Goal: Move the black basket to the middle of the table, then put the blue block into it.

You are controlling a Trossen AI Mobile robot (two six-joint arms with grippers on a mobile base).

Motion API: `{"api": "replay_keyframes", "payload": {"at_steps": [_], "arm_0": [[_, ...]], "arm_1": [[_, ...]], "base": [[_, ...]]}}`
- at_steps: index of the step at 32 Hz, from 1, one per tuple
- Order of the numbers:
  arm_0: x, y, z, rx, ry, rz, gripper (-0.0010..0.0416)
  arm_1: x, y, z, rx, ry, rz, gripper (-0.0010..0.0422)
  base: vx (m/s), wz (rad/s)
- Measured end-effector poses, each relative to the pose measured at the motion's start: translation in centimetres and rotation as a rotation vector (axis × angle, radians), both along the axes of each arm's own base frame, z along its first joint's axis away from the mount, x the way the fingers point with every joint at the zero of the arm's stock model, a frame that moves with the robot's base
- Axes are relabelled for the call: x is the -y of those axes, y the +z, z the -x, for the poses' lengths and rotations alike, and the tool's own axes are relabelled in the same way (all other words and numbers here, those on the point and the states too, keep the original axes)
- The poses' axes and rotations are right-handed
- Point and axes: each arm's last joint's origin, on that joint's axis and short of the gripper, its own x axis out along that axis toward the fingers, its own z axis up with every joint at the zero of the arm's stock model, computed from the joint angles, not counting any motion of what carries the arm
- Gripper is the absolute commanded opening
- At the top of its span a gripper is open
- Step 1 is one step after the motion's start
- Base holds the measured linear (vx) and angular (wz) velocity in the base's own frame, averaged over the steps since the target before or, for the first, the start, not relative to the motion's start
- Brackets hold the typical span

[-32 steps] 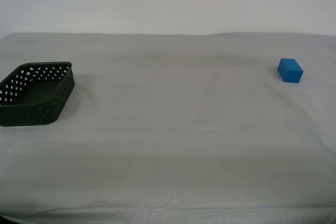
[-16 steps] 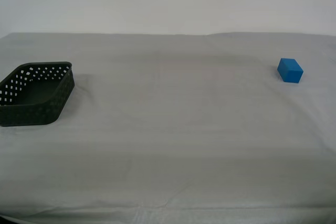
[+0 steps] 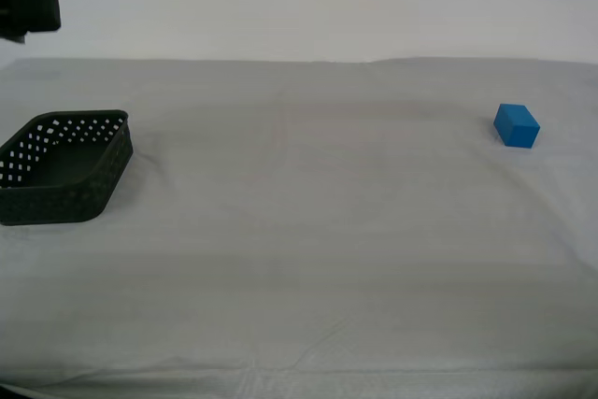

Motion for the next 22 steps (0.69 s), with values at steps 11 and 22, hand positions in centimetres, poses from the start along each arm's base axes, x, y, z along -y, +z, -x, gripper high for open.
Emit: {"api": "replay_keyframes", "payload": {"at_steps": [11, 22], "arm_0": [[0.0, 0.0, 0.0, 0.000, 0.000, 0.000, 0.0001], [0.0, 0.0, 0.0, -0.004, 0.000, 0.000, 0.0000]], "arm_1": [[-1.4, -5.4, -1.6, -0.372, 0.030, 0.048, 0.0289], [-3.3, -10.1, -3.5, -0.529, 0.008, 0.178, 0.0229]], "base": [[0.000, 0.000], [0.000, 0.000]]}}
